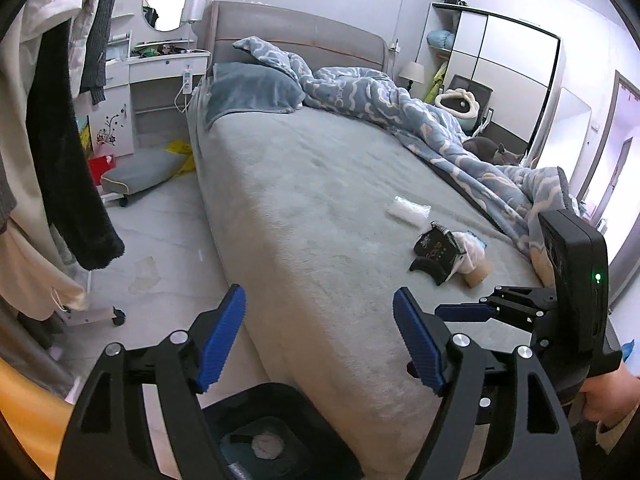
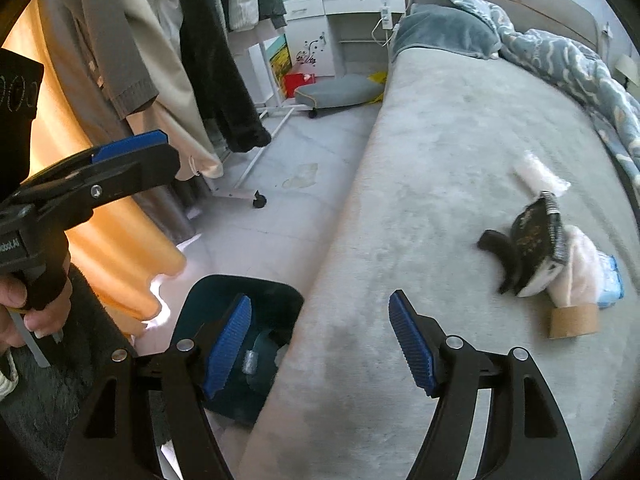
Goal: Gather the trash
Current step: 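Move both tools from the bin back over the bed toward the trash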
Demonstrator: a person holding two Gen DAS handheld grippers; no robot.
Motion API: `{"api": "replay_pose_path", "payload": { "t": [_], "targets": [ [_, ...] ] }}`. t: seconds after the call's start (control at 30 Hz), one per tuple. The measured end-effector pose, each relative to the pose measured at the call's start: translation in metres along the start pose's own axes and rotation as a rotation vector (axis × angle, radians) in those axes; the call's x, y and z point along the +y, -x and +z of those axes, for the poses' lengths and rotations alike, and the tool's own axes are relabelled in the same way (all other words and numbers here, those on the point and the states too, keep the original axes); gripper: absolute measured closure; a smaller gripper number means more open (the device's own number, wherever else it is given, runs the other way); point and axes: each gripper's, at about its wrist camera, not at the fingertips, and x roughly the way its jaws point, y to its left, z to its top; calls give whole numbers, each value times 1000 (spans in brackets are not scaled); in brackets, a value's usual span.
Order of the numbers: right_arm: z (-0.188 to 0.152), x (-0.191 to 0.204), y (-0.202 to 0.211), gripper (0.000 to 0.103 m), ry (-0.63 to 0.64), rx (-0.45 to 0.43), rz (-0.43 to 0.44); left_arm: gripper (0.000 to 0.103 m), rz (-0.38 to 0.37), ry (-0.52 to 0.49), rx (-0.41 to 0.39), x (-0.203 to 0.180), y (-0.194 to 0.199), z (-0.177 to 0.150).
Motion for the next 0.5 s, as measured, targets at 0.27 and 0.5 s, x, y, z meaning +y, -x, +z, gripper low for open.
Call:
{"api": "replay_pose_path", "payload": {
  "t": [0.27,0.5],
  "targets": [
    [-1,-16,15,30,-20,-32,-21,24,-17,-3,1,-15,-13,6],
    [-6,-29,23,30,-29,-47,-54,24,-34,-35,34,-31,-31,5]
  ]
}}
